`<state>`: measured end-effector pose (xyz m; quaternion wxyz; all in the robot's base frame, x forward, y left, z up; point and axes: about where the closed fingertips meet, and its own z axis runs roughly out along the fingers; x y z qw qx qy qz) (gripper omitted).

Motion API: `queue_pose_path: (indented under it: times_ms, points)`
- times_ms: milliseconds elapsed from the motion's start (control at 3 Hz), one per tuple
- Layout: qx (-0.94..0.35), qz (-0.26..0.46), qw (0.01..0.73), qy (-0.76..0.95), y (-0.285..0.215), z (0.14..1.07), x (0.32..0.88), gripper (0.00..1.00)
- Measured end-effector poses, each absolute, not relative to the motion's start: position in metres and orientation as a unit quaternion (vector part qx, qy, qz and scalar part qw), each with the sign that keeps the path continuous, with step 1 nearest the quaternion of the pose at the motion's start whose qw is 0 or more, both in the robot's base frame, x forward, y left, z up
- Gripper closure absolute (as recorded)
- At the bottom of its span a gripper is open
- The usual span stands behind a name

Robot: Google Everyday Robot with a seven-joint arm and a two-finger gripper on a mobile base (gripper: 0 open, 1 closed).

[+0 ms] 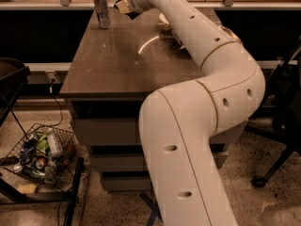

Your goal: Move rxbar chocolate near redbull can

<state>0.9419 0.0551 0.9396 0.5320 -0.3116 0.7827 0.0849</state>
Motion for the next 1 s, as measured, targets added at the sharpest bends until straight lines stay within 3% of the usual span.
queue_pose_path:
  times_ms: [667,1000]
  points:
    - [-0.313,0.109,0.528,0.782,0.0715,0.8960,0.9656,1.00]
    - [-0.314,0.111,0.526,0.783,0.0748,0.8918,0.9659,0.78]
